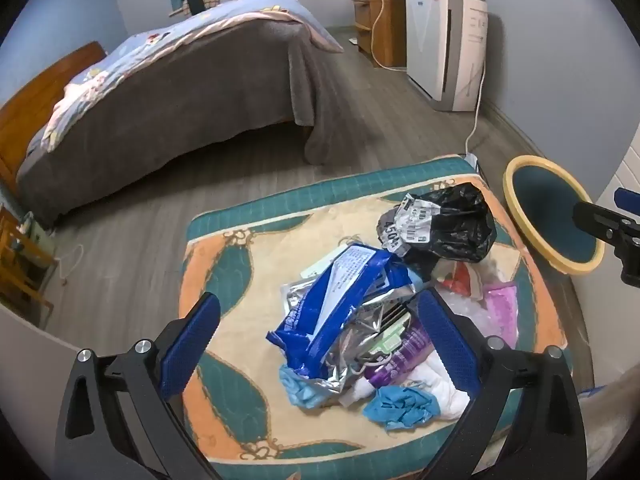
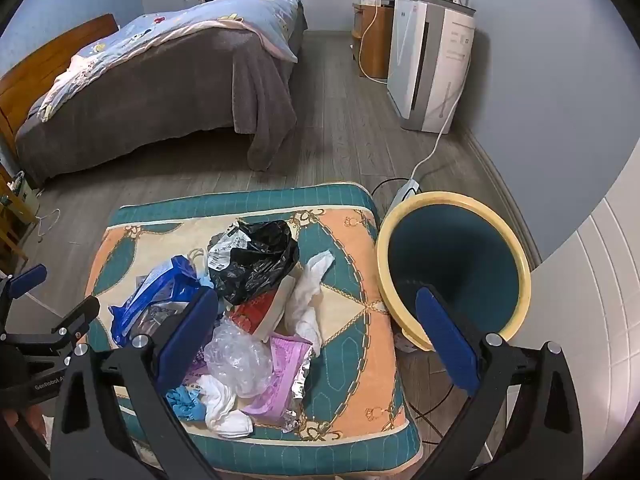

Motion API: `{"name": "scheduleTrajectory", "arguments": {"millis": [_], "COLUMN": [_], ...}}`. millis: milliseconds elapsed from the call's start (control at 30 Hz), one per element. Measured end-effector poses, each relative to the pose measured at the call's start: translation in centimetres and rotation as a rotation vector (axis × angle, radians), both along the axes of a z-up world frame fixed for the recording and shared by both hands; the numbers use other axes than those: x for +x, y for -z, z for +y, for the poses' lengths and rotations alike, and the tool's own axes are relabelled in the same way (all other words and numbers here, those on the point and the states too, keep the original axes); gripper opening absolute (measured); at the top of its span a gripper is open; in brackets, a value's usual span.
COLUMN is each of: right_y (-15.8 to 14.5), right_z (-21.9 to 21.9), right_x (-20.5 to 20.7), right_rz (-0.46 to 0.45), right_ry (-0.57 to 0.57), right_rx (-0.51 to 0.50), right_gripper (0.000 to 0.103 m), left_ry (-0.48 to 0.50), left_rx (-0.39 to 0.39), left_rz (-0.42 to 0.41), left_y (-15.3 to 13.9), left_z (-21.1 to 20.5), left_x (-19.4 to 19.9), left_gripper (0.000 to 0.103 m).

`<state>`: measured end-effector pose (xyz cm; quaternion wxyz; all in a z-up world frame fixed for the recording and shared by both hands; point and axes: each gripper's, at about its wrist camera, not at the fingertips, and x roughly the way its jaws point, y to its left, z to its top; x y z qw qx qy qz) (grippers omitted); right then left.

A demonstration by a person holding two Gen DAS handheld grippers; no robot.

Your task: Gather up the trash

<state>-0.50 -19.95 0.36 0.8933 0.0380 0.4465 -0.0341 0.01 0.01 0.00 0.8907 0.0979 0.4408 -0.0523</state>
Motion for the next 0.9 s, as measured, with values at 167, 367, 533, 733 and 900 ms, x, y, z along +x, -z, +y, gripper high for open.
{"name": "scheduleTrajectory", "arguments": {"millis": [167, 367, 533, 733, 900], "right_y": [-0.2, 0.5, 0.4, 0.6, 0.7], "right_z": [0.1, 0.2, 0.1, 0.1, 0.1], "right_x": [0.2, 0.5, 1.1, 1.3, 1.4], "right_rz": [0.004, 0.011, 0.020, 0.024, 0.027], "right_ry": [0.002, 0.005, 0.005, 0.008, 0.007], "right_rx": [-0.009, -0.009, -0.011, -0.010, -0.014], "right_gripper": [0.097, 0.097, 0.097, 0.097, 0.097], "left_ry": [0.014, 0.003, 0.000, -0.004, -0.006], "left_rx": [0.006, 0.018, 0.014, 0.008, 0.005], "left_rz": [0.000, 0.006, 0.014, 0.023, 0.027], "left_y": [0.0, 0.4, 1.0, 1.1, 1.1], "left_z": [-0.2, -0.3, 0.0, 0.4, 0.5], "left_x": [-0.2, 0.2, 0.7, 1.1, 1.2], "left_gripper": [0.098, 0.098, 0.098, 0.098, 0.098]}}
